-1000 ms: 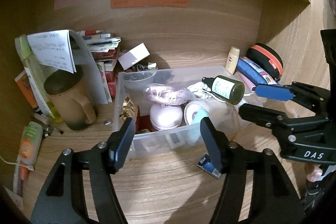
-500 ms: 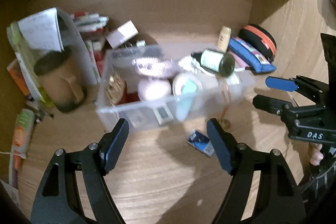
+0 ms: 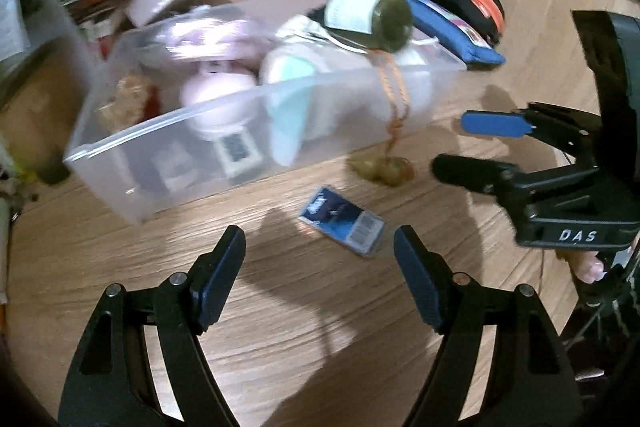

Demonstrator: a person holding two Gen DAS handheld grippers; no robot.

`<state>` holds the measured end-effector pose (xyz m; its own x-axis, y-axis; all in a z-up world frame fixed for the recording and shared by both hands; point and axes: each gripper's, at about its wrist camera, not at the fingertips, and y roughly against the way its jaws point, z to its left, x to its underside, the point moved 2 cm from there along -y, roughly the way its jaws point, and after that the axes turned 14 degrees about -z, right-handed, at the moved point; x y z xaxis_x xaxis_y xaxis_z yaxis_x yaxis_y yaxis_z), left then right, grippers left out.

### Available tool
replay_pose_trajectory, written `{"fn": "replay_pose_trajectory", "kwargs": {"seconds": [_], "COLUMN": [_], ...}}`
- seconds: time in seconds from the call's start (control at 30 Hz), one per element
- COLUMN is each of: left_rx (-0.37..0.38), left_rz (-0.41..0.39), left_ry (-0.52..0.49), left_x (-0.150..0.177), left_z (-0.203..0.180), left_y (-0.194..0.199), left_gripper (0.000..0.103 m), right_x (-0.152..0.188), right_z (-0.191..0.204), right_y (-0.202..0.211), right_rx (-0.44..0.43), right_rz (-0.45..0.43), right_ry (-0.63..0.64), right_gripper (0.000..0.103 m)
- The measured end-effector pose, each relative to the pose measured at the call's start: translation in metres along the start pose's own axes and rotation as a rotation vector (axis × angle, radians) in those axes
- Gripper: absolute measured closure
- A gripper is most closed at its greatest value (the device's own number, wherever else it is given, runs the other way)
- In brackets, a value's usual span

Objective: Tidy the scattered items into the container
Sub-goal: 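Withdraw both grippers toward the blue card pack and beaded cord, then grasp the blue card pack with the left gripper while the right grasps the beaded cord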

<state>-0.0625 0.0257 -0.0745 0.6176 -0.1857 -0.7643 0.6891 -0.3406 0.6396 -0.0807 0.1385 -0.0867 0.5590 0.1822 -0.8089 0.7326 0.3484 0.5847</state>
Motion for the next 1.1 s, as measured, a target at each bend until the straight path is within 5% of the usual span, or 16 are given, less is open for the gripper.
{"fn": "replay_pose_trajectory", "kwargs": {"seconds": [0.2, 0.47, 0.8, 0.93, 1.1], "left_rx": [0.011, 0.007, -0.008, -0.026, -0.033], "left_rz": [0.051, 0.039, 0.002, -0.036, -0.077], "left_ry": [-0.068, -0.115, -0.090, -0.052, -0.016], "left_x": [0.000, -0.003, 0.001, -0.002, -0.004], "left_z": [-0.011, -0.016, 0.000, 0.008, 0.016], "left_y": [-0.021, -0.028, -0.016, -0.006, 0.010], "left_gripper": [0.027, 0.051, 0.051, 0.051, 0.051], "right_x": [0.002, -0.002, -0.005, -0.003, -0.001], "right_z": [0.002, 0.014, 0.029, 0.036, 0.042], "right_y": [-0.003, -0.015, -0.041, -0.050, -0.045], "right_rx": [-0.026, -0.061, -0.096, -0.096, -0.100], "right_rz": [0.012, 0.038, 0.079, 0.091, 0.076], "right_ry": [0.001, 0.053, 0.077, 0.101, 0.113], "right_gripper": [0.042, 0.057, 0.071, 0.085, 0.085]}}
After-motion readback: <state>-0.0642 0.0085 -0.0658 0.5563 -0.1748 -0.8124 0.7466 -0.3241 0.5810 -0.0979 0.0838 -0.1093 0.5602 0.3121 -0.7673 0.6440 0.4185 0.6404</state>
